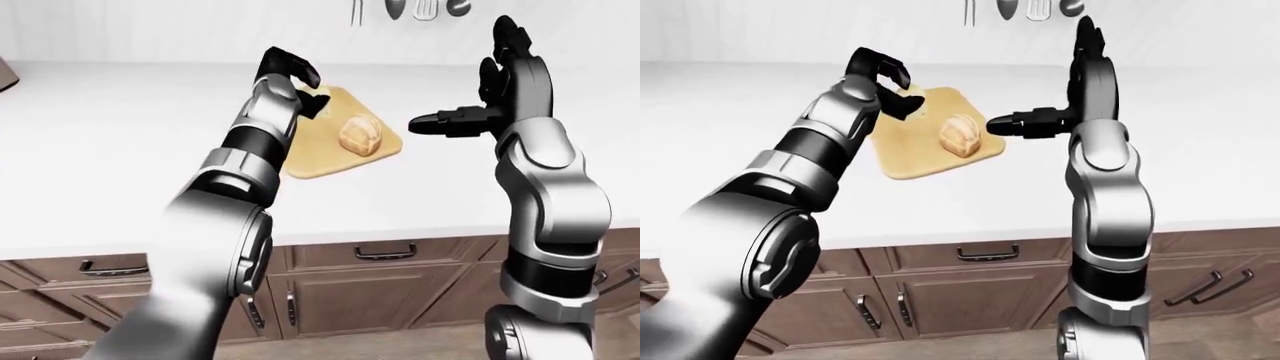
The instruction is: Place the bread and cheese on the cutting board.
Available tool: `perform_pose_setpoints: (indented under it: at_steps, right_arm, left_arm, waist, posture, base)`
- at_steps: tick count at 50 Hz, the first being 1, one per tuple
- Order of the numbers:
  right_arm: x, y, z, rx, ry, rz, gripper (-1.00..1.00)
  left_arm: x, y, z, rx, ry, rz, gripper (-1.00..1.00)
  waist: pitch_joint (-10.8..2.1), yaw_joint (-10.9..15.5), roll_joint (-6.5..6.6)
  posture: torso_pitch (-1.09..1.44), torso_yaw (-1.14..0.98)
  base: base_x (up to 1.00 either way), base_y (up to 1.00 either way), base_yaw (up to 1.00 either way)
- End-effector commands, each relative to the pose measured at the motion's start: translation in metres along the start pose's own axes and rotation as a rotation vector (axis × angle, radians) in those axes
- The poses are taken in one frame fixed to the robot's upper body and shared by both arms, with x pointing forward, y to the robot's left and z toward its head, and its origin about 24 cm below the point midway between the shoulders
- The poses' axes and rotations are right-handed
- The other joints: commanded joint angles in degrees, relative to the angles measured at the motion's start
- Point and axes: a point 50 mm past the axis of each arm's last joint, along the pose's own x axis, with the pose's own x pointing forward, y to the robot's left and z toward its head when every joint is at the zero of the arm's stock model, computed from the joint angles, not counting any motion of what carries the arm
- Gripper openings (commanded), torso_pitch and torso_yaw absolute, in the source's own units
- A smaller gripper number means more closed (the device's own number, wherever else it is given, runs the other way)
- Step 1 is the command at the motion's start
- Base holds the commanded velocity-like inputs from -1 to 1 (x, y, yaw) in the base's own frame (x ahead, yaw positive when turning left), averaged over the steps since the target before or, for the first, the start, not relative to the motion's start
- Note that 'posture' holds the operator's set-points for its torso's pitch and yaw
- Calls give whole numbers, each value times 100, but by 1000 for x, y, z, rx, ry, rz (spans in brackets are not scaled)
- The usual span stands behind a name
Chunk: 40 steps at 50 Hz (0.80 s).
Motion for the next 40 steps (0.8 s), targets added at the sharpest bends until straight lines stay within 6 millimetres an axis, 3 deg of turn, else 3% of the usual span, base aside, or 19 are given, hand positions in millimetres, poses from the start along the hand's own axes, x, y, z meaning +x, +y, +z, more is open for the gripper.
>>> perform_pose_setpoints:
  at_steps: [1, 21, 22, 23, 24, 33, 40]
  right_arm:
    - [-3, -6, 22, 4, -98, -27, 100]
    - [0, -3, 18, 0, -94, -20, 100]
    - [-1, -3, 18, -1, -93, -20, 100]
    - [0, -3, 18, 0, -93, -20, 100]
    - [0, -3, 18, 0, -92, -19, 100]
    - [-1, -3, 19, 1, -93, -18, 100]
    - [-1, -4, 19, 2, -94, -20, 100]
  left_arm:
    - [-5, 15, 32, -30, -132, 61, -100]
    - [-4, 7, 23, -4, -110, 57, -100]
    - [-4, 6, 21, -28, -93, 41, -87]
    - [-4, 6, 20, -22, -99, 47, 23]
    - [-3, 6, 20, -23, -96, 44, 100]
    - [-4, 3, 22, -7, -114, 25, 100]
    - [-4, 17, 28, -50, -113, 39, 100]
  waist:
    - [-206, -2, -14]
    - [-228, 3, 5]
    - [-229, 3, 6]
    - [-231, 3, 7]
    - [-228, 3, 9]
    - [-234, 1, 11]
    - [-231, -1, 13]
  posture:
    - [0, 0]
    - [0, 0]
    - [0, 0]
    - [0, 0]
    - [0, 0]
    - [0, 0]
    - [0, 0]
  base:
    - [0, 0, 0]
    - [0, 0, 0]
    - [0, 0, 0]
    - [0, 0, 0]
    - [0, 0, 0]
    - [0, 0, 0]
    - [0, 0, 0]
